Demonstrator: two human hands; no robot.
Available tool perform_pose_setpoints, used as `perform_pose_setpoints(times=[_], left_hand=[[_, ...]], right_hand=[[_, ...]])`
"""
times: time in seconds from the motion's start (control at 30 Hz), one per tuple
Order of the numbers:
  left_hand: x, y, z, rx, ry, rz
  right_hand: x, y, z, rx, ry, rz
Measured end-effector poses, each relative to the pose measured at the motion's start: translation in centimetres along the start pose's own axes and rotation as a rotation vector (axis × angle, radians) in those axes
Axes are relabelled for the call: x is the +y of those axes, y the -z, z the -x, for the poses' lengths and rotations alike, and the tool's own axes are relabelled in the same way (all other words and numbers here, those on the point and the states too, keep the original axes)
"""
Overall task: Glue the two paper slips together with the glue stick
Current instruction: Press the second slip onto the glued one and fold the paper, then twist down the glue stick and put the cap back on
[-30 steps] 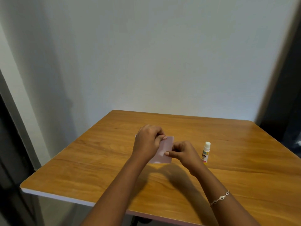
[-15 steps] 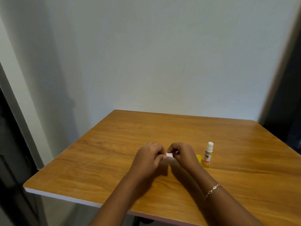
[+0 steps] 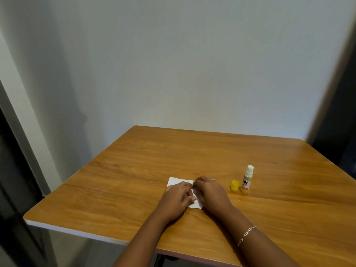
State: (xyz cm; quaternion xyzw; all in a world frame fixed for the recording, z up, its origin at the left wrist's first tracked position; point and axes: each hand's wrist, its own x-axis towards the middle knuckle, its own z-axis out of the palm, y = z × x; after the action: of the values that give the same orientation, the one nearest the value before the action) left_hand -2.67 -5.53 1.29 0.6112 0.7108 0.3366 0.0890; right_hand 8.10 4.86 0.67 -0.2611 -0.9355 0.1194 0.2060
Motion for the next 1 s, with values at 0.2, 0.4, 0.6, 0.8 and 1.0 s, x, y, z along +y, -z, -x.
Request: perform_pose_setpoints(times=[0.2, 0.4, 0.6, 0.8, 1.0], left_hand=[[-0.9, 0.5, -0.8, -0.276, 0.145, -0.285], [-1.5, 0.2, -0.9, -0.354, 0.149, -0.455], [-1.3, -1.0, -1.0, -0.271, 0.225, -0.471], [-1.3, -1.1, -0.9, -0.244, 0.213, -0.507], [-1.6, -1.4, -0.5, -0.128, 0.176, -0.458]], right_hand=[[-0.4, -0.6, 0.5, -0.133, 0.018, 0.097], [-0.3, -0.1, 1.9, -0.256, 0.024, 0.160], [-0.7, 0.1, 3.0, -0.286, -0.019, 0.190], [-0.5, 1.4, 4.8, -0.358, -0.008, 0.176], [1.1, 4.5, 7.6, -0.271, -0.171, -0.197]])
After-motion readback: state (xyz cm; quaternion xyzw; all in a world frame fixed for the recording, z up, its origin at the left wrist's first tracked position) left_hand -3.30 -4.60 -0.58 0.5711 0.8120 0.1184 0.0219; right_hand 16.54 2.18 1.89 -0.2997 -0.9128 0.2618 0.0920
